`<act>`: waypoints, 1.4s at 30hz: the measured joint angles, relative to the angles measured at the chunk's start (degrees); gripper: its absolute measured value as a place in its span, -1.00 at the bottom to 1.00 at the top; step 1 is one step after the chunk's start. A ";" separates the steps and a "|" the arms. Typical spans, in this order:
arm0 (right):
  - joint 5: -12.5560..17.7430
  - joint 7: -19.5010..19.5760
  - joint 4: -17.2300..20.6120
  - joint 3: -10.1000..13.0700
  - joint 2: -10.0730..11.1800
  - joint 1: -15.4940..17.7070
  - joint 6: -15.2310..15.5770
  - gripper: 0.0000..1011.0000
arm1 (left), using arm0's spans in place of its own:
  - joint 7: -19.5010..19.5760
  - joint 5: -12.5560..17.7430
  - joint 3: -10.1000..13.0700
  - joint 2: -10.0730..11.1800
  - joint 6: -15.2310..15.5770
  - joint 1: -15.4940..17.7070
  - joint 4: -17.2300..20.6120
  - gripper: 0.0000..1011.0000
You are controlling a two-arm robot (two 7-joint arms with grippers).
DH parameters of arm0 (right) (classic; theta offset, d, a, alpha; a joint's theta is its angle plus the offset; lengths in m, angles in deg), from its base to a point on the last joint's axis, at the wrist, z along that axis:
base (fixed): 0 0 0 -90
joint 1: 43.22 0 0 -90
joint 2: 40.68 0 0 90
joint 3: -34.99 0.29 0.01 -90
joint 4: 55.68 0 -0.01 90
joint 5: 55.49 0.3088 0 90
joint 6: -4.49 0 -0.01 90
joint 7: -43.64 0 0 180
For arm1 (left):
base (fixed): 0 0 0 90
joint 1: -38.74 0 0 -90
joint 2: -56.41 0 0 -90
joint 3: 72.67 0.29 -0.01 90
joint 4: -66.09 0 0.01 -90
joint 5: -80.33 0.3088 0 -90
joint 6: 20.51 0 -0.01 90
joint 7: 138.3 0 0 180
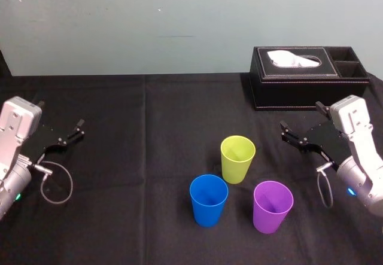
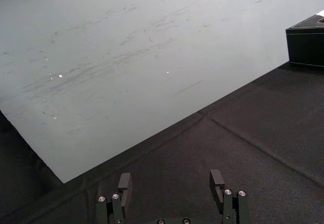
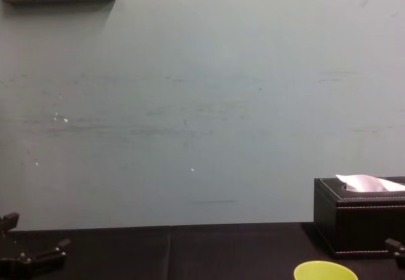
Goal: Stack the three plastic cups sequentially using one hand.
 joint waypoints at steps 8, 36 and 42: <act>0.00 0.00 0.00 0.00 0.00 0.00 0.00 0.98 | 0.00 0.00 0.00 0.00 0.00 0.00 0.00 1.00; 0.00 0.00 0.00 0.00 0.00 0.00 0.00 0.98 | 0.00 0.00 0.00 0.00 0.00 0.00 0.00 1.00; 0.00 0.00 0.00 0.00 0.00 0.00 0.00 0.98 | 0.00 0.00 0.00 0.00 0.00 0.00 0.00 1.00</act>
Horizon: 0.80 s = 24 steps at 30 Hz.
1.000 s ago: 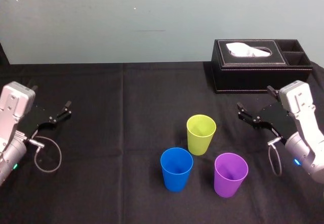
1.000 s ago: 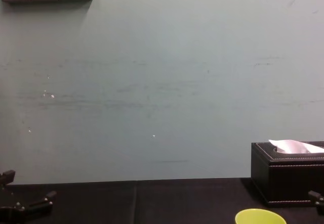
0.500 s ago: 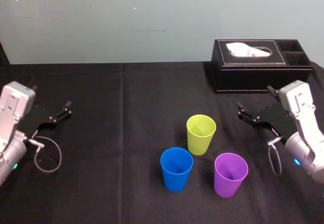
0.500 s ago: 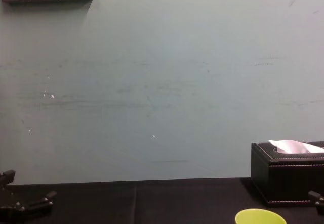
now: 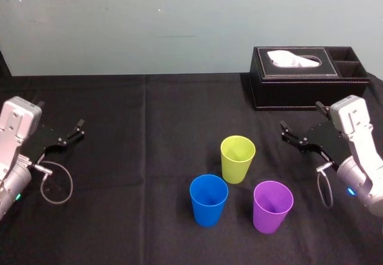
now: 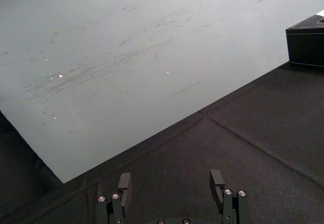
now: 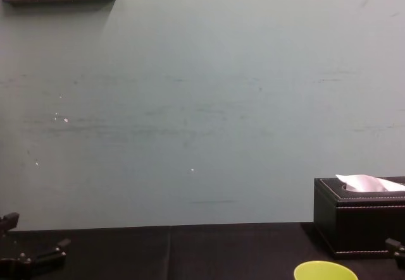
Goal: Stack the three plastic cups sequentially using one hand.
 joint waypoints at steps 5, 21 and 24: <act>0.00 0.00 0.00 0.00 0.00 0.00 0.00 0.98 | 0.00 0.00 0.00 0.00 0.00 0.00 0.00 1.00; 0.91 -1.83 1.03 1.68 -0.26 0.75 1.29 0.98 | 0.00 0.00 0.00 0.00 0.00 0.00 0.00 1.00; 1.74 -2.89 2.30 2.78 0.31 1.38 2.09 0.98 | 0.00 0.00 0.00 0.00 0.00 0.00 0.00 1.00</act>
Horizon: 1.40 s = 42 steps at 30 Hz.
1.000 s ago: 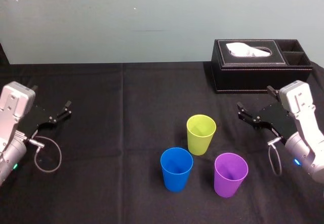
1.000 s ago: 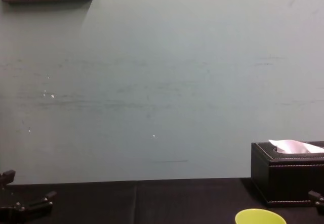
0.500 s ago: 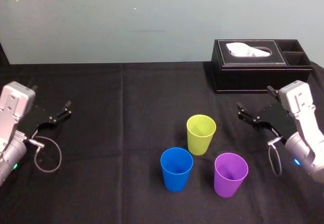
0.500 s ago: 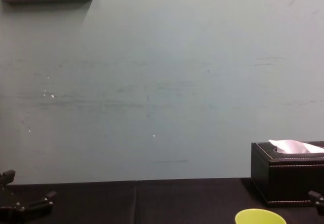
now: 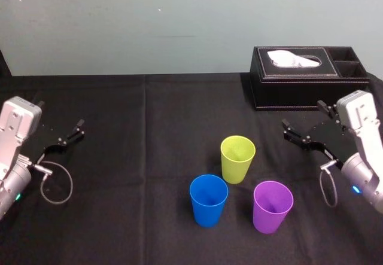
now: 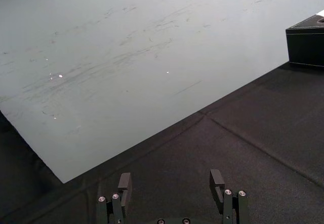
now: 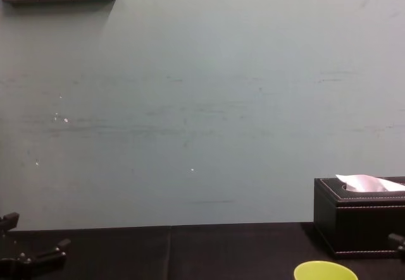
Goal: Stack the three plastic cups sequentially using one hand.
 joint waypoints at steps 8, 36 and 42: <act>2.58 -3.01 5.23 3.29 2.81 2.48 2.55 0.98 | 0.00 0.00 0.00 0.00 0.00 0.00 0.00 1.00; 12.90 -26.27 17.84 17.03 22.13 16.60 7.70 0.98 | 0.00 0.00 0.00 0.00 0.00 0.00 0.00 1.00; 14.34 -30.60 18.11 19.26 24.10 19.37 6.46 0.98 | 0.00 0.00 0.00 0.00 0.00 0.00 0.00 1.00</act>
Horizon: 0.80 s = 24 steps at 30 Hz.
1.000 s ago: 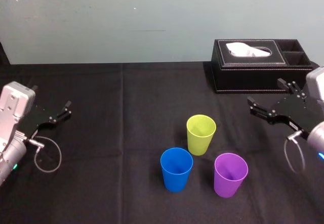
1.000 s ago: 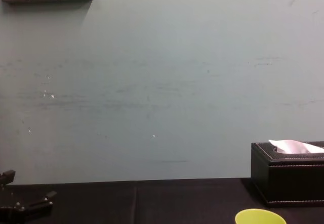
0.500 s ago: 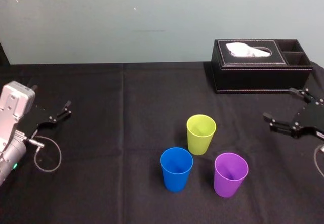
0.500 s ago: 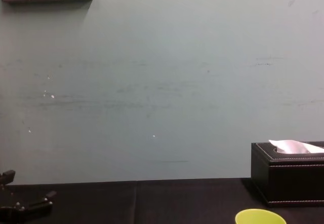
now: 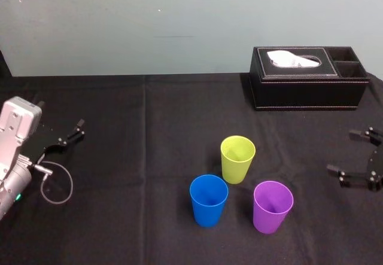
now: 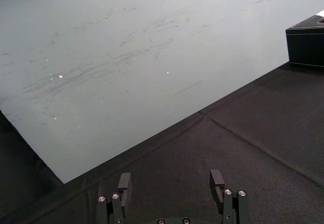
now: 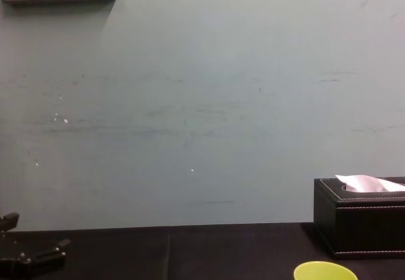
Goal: Stack the three plastic cups sequentially using one hand.
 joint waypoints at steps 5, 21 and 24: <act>0.01 -3.16 -0.08 0.50 0.72 1.43 -0.97 0.98 | 0.00 0.00 0.00 0.00 0.00 0.00 0.00 1.00; -3.49 -7.03 -1.04 -3.10 -0.44 0.80 -1.70 0.98 | 0.00 0.00 0.00 0.00 0.00 0.00 0.00 1.00; -4.02 -7.23 -1.29 -4.06 -1.10 0.09 -1.69 0.98 | 0.00 0.00 0.00 0.00 0.00 0.00 0.00 1.00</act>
